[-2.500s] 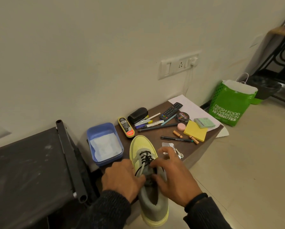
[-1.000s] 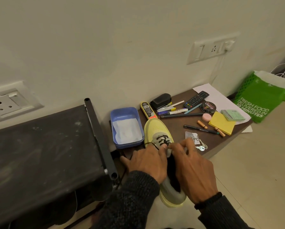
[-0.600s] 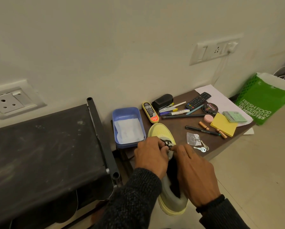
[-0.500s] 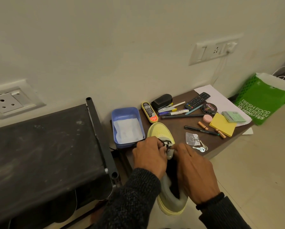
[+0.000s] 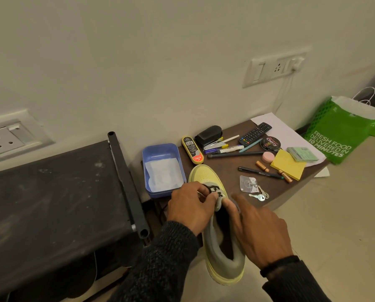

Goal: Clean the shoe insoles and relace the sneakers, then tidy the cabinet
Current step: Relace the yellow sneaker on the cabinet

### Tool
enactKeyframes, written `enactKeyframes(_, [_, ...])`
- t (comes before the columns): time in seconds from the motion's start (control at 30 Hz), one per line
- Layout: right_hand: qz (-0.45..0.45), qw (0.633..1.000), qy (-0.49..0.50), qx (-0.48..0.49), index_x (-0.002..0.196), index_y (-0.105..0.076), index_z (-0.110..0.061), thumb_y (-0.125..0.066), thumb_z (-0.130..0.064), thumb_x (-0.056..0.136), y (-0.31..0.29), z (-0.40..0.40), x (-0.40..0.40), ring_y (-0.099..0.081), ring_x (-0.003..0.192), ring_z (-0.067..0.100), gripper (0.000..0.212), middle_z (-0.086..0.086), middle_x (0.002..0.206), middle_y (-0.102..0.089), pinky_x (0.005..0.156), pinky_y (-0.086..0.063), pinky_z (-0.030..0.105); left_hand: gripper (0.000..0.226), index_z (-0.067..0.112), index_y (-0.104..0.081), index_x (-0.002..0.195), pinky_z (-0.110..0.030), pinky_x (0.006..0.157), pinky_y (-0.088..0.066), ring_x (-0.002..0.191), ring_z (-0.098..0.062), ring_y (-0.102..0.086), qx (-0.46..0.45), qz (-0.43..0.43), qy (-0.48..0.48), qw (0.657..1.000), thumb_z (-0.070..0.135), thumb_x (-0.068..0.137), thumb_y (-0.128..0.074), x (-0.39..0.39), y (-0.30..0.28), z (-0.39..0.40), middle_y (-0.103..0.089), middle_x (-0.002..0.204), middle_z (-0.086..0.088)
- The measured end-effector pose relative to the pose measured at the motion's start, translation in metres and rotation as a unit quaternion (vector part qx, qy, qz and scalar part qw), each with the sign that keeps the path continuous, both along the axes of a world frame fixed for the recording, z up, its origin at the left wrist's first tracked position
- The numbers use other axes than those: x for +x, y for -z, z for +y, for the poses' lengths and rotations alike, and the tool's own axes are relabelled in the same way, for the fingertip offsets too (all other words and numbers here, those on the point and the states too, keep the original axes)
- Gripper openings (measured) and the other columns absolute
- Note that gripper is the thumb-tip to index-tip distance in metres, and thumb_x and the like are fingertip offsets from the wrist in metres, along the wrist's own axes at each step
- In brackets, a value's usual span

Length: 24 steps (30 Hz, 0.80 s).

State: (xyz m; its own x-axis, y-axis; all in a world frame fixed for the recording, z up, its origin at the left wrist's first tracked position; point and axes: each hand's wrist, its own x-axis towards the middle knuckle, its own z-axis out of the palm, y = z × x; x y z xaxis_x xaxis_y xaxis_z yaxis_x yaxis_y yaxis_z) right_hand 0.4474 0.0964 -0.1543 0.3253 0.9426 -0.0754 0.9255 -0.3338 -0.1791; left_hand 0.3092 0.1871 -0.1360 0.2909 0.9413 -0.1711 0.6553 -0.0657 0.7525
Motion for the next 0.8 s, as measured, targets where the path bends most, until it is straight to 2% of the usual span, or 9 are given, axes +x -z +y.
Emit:
enactKeyframes(0.07, [0.046,0.999,-0.009,0.015,0.143,-0.034,-0.041,0.004,-0.073,0.086,0.003,0.001,0.002,-0.058,0.077,0.006,0.075,-0.012,0.096,-0.063,0.07,-0.054,0.023,0.035,0.027,-0.07,0.106,-0.02,0.082,-0.053,0.093,-0.001,-0.062,-0.039,-0.016,0.023,0.999,0.056,0.087,-0.067,-0.002,-0.002,0.0,-0.069,0.103,0.011])
enactKeyframes(0.17, [0.137,0.989,-0.031,0.039,0.135,-0.045,-0.04,-0.008,-0.071,0.091,0.006,0.0,0.006,-0.061,0.089,0.005,0.065,-0.014,0.11,-0.066,0.078,-0.056,0.027,0.045,0.029,-0.065,0.111,-0.013,0.076,-0.048,0.093,0.002,-0.061,-0.071,-0.032,0.054,0.995,0.057,0.077,-0.078,-0.005,-0.006,-0.002,-0.066,0.105,0.015])
enactKeyframes(0.3, [0.199,0.977,-0.026,0.075,0.13,-0.054,-0.041,-0.036,-0.061,0.096,0.002,-0.001,0.008,-0.06,0.095,-0.002,0.043,-0.021,0.111,-0.065,0.083,-0.055,0.026,0.052,0.033,-0.061,0.109,-0.027,0.085,-0.058,0.091,-0.004,-0.065,-0.063,-0.014,0.075,0.995,0.041,0.068,-0.09,-0.008,-0.002,0.001,-0.064,0.103,0.014])
enactKeyframes(0.4, [0.237,0.964,-0.012,0.124,0.125,-0.062,-0.042,-0.057,-0.043,0.096,-0.003,0.002,0.006,-0.055,0.101,-0.012,0.029,-0.029,0.112,-0.062,0.085,-0.052,0.017,0.051,0.035,-0.053,0.108,-0.03,0.088,-0.056,0.097,-0.008,-0.058,-0.012,0.024,0.079,0.996,0.039,0.071,-0.087,-0.003,0.001,-0.006,-0.056,0.108,0.012])
enactKeyframes(0.53, [0.243,0.96,-0.011,0.137,0.124,-0.064,-0.041,-0.069,-0.028,0.092,-0.006,0.004,0.007,-0.055,0.098,-0.013,0.035,-0.031,0.116,-0.059,0.084,-0.051,0.01,0.042,0.033,-0.041,0.11,-0.031,0.089,-0.051,0.102,-0.014,-0.048,0.11,0.074,0.103,0.986,0.032,0.085,-0.074,0.011,0.004,-0.021,-0.043,0.113,0.008])
enactKeyframes(0.6, [0.231,0.965,-0.035,0.116,0.129,-0.058,-0.042,-0.069,-0.02,0.092,-0.007,0.003,0.007,-0.051,0.098,-0.013,0.045,-0.031,0.119,-0.052,0.081,-0.042,0.002,0.041,0.029,-0.04,0.119,-0.03,0.089,-0.051,0.107,-0.015,-0.046,0.132,0.09,0.112,0.981,0.027,0.09,-0.068,0.018,0.006,-0.024,-0.042,0.121,0.004])
enactKeyframes(0.7, [0.224,0.967,-0.046,0.111,0.132,-0.052,-0.042,-0.07,-0.017,0.091,-0.008,0.002,0.007,-0.048,0.097,-0.013,0.051,-0.029,0.119,-0.048,0.077,-0.036,-0.002,0.04,0.026,-0.039,0.126,-0.032,0.088,-0.049,0.111,-0.018,-0.044,0.152,0.11,0.115,0.975,0.024,0.094,-0.063,0.026,0.005,-0.025,-0.042,0.129,0.0])
enactKeyframes(0.8, [0.222,0.967,-0.022,0.12,0.134,-0.058,-0.033,-0.073,-0.017,0.088,-0.005,0.001,0.007,-0.053,0.099,-0.006,0.051,-0.021,0.122,-0.059,0.078,-0.038,0.0,0.034,0.027,-0.043,0.123,-0.032,0.083,-0.048,0.106,-0.021,-0.051,0.178,0.107,0.099,0.973,0.024,0.095,-0.062,0.026,0.005,-0.026,-0.047,0.126,0.002])
